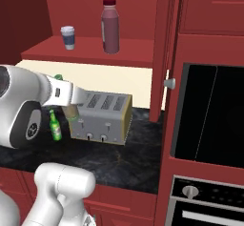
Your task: Sort all alcoholic drinks to one cabinet, and non-alcoholic drinks to the other.
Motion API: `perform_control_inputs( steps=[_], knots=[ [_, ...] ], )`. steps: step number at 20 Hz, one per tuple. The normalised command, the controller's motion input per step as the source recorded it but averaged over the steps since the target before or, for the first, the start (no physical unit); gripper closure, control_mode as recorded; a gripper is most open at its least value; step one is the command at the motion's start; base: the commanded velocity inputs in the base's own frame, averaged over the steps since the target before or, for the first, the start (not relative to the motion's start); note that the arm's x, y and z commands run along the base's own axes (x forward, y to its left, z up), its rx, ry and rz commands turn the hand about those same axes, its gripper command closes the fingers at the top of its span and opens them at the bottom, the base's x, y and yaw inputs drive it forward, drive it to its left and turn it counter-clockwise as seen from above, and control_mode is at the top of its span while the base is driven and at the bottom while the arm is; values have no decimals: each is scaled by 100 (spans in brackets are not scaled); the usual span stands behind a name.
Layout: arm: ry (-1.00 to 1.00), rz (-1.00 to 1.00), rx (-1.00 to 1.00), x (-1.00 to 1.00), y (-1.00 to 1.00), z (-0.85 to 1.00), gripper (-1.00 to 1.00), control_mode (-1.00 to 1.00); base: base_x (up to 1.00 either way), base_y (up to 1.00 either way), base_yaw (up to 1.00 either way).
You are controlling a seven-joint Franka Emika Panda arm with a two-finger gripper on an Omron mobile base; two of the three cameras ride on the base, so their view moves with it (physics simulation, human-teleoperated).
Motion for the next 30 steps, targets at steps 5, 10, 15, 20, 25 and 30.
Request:
perform_control_inputs(
  steps=[5,10,15,20,25,30],
  knots=[
    [-11,0,0,-18,-3,14,100,-100,0,0,0],
    [-9,-2,0,-21,-2,16,100,-100,0,0,0],
    [-1,-4,0,-9,0,19,100,-100,0,0,0],
    [-1,-3,0,-6,-1,15,100,-100,0,0,0],
    [-1,0,0,-1,0,6,100,-100,0,0,0],
    [0,0,0,-4,-1,0,100,100,0,0,0]
  ],
)
